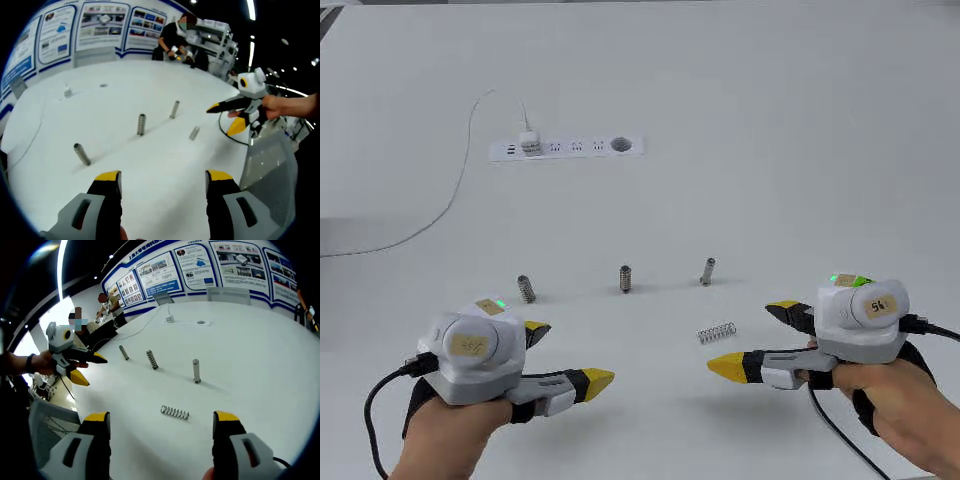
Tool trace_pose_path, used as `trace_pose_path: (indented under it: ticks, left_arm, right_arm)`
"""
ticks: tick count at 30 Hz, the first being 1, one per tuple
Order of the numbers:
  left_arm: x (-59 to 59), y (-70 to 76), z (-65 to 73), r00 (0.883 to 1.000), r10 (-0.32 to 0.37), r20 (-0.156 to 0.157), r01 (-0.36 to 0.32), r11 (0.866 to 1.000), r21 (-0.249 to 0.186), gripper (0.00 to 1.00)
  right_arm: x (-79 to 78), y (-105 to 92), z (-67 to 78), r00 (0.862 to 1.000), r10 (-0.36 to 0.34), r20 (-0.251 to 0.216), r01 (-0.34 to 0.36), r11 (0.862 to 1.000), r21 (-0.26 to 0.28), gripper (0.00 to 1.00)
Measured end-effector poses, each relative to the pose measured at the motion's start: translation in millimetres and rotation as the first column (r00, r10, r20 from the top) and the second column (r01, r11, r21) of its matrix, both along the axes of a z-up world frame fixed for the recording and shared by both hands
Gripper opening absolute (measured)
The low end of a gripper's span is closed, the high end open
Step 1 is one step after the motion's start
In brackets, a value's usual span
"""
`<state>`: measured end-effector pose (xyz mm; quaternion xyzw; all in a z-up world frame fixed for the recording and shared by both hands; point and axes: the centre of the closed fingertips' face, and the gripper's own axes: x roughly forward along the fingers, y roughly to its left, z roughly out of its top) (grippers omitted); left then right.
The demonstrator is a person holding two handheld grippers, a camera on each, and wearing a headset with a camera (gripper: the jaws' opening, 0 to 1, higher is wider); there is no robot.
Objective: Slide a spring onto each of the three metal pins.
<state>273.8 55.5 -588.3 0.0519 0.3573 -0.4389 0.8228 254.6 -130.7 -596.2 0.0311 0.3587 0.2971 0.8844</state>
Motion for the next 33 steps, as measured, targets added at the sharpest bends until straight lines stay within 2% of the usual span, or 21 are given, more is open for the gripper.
trace_pose_path:
  ticks: [10, 16, 23, 28, 30, 33]
  left_arm:
    - [2.8, -23.8, -1.0, 0.997, -0.073, 0.005, 0.073, 0.997, 0.015, 0.73]
    - [2.8, -38.8, -4.0, 0.991, -0.132, 0.004, 0.131, 0.991, 0.035, 0.74]
    - [-0.6, -59.5, -6.7, 0.980, -0.199, 0.006, 0.198, 0.979, 0.054, 0.75]
    - [-4.6, -74.5, -11.9, 0.967, -0.254, 0.001, 0.253, 0.965, 0.073, 0.76]
    - [-4.9, -81.2, -12.2, 0.964, -0.267, 0.007, 0.266, 0.961, 0.070, 0.75]
    - [-5.1, -89.7, -15.8, 0.958, -0.286, 0.000, 0.285, 0.956, 0.070, 0.75]
  right_arm:
    - [-8.3, -13.2, -2.3, 1.000, -0.008, -0.011, 0.008, 1.000, -0.006, 0.87]
    - [-12.5, -20.0, -1.8, 1.000, -0.015, -0.016, 0.015, 1.000, -0.007, 0.87]
    - [-15.1, -26.3, 0.9, 1.000, -0.009, -0.015, 0.009, 1.000, -0.005, 0.87]
    - [-15.8, -28.7, 1.8, 1.000, -0.005, -0.013, 0.005, 1.000, 0.006, 0.86]
    - [-17.0, -28.9, 1.3, 1.000, -0.003, -0.019, 0.003, 1.000, 0.008, 0.86]
    - [-19.2, -28.4, 0.9, 1.000, 0.005, -0.026, -0.004, 1.000, 0.013, 0.86]
